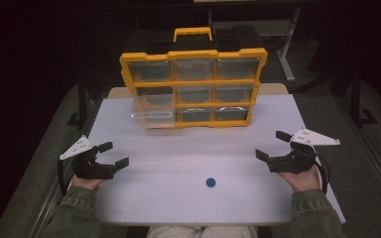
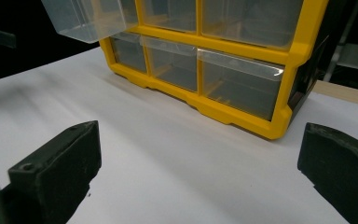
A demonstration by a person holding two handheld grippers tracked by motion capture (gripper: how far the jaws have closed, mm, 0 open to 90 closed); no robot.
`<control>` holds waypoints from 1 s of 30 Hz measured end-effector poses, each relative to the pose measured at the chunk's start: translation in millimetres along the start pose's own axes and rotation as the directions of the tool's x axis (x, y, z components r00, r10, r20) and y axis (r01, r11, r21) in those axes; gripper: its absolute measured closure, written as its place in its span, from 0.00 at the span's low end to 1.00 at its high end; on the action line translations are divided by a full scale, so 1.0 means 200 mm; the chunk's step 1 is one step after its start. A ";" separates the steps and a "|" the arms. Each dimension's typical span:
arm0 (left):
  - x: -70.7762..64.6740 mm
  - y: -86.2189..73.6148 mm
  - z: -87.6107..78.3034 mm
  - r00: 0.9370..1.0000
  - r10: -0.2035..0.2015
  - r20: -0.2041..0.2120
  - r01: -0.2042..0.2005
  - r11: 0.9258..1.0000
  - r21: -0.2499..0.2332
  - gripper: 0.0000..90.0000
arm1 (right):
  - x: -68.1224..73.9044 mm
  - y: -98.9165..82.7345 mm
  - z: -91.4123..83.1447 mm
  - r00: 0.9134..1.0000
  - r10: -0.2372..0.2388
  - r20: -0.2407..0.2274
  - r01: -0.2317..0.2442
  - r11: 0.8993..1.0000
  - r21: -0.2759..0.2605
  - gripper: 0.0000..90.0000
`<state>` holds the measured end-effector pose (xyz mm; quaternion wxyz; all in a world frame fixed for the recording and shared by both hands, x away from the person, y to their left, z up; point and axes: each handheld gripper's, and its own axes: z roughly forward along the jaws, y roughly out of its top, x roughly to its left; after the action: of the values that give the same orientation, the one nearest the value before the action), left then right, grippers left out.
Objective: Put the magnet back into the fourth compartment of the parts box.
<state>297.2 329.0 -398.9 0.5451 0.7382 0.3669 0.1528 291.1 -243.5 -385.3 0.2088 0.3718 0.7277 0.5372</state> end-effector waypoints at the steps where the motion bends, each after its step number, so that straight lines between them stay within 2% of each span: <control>1: 0.00 0.00 0.00 1.000 -0.003 -0.001 0.003 1.000 0.000 0.00 | 0.00 0.00 0.00 1.000 0.001 0.000 -0.001 1.000 0.000 0.00; 4: 0.00 0.00 0.00 1.000 -0.021 -0.009 0.021 1.000 -0.011 0.00 | 0.00 0.00 0.00 1.000 0.005 0.001 -0.005 1.000 -0.003 0.00; 6: 0.00 0.00 -0.01 1.000 -0.018 -0.013 0.018 1.000 -0.012 0.00 | 0.00 0.00 -0.01 1.000 0.021 -0.002 -0.021 1.000 -0.002 0.00; 10: 0.00 0.00 0.00 1.000 -0.012 -0.016 0.012 1.000 -0.008 0.00 | 0.02 0.00 0.01 1.000 0.010 0.005 -0.010 1.000 0.019 0.00; 14: 0.00 -0.01 0.00 1.000 -0.009 -0.014 0.008 1.000 -0.004 0.00 | 0.04 0.00 0.04 1.000 -0.007 0.005 0.007 0.998 0.056 0.00; 17: 0.00 -0.01 0.00 1.000 -0.007 -0.016 0.007 1.000 -0.009 0.00 | 0.05 0.02 0.05 1.000 -0.017 -0.004 0.017 0.998 0.063 0.00; 19: 0.00 -0.01 -0.01 1.000 -0.008 -0.018 0.008 1.000 -0.011 0.00 | 0.07 0.04 0.07 0.999 -0.046 -0.018 0.047 0.996 0.077 0.00; 26: 0.00 -0.01 -0.01 1.000 -0.015 -0.017 0.014 1.000 -0.025 0.00 | 0.10 0.09 0.09 0.996 -0.080 -0.040 0.084 0.992 0.094 0.00; 30: 0.00 -0.01 -0.01 1.000 -0.015 -0.021 0.015 1.000 -0.025 0.00 | 0.11 0.10 0.11 0.995 -0.084 -0.049 0.089 0.991 0.102 0.00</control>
<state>295.7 330.8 -399.3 0.5517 0.7268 0.3761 0.1610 299.2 -210.7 -371.1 0.1959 0.3382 0.7746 0.4972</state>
